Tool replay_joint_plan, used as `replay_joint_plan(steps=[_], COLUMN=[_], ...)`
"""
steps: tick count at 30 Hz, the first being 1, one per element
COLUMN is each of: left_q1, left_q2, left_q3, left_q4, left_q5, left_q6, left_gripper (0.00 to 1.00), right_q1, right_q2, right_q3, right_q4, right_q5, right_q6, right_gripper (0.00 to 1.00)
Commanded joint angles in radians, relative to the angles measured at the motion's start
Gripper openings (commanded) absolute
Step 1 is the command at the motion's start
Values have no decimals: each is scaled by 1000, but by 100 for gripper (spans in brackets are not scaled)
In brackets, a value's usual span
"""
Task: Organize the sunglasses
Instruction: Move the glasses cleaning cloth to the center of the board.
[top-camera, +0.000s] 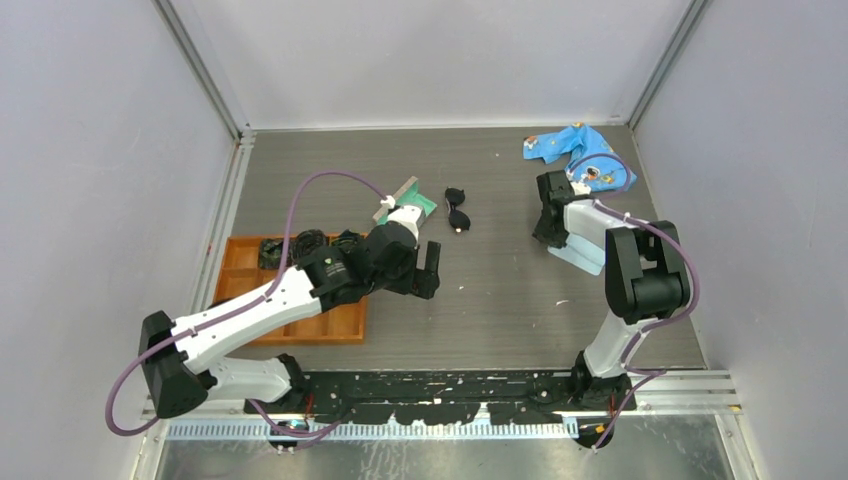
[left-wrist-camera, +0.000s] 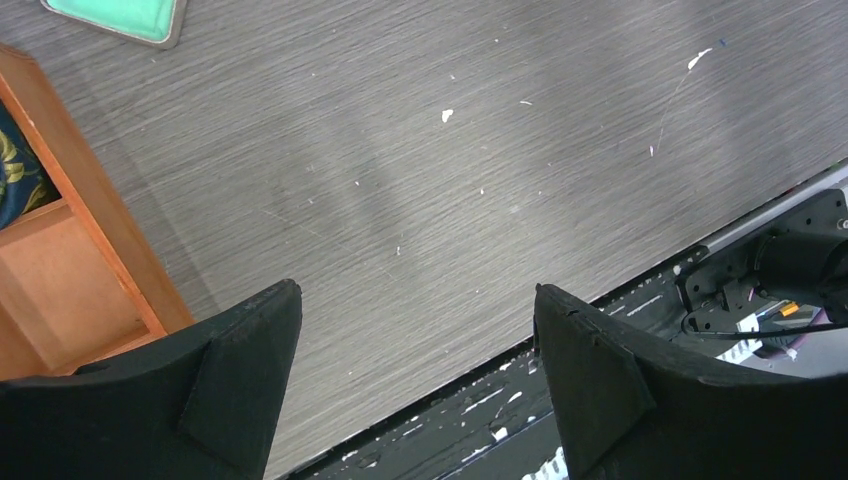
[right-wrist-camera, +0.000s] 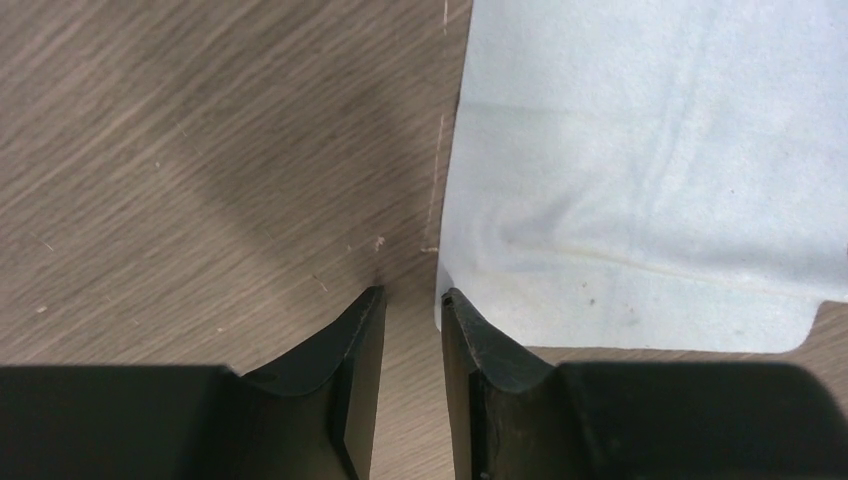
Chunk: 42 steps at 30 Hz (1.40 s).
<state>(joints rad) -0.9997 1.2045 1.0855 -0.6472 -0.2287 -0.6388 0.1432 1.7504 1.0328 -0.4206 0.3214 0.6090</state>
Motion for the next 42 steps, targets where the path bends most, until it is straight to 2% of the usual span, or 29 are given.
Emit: replay_joint_plan(steps=[1, 5, 13, 20, 28, 32, 35, 42], left_q1=[-2, -2, -2, -2, -2, -2, -2, -2], left_q2=[4, 17, 48, 68, 80, 89, 98, 101], left_q3=[27, 30, 34, 57, 58, 60, 63, 64], left_q4=[39, 40, 57, 62, 63, 63, 64, 56], left_q5=[-32, -28, -7, 15, 9, 13, 15, 19], left_q6=[-3, 1, -4, -7, -9, -10, -12, -12], left_gripper=[87, 87, 88, 88, 88, 88, 88, 88], right_q1=[-2, -2, -2, -4, -1, -1, -8, -27], right_q2=[50, 19, -77, -95, -194, -244, -201, -63], right_q3=[12, -18, -74, -106, -123, -121, -97, -55], right_q4=[23, 42, 31, 35, 65, 53, 30, 25], right_q5=[17, 19, 45, 54, -77, -6, 33, 12], right_q6=[-1, 21, 18, 1, -33, -53, -72, -51], right_gripper=[31, 26, 30, 33, 33, 34, 34, 34])
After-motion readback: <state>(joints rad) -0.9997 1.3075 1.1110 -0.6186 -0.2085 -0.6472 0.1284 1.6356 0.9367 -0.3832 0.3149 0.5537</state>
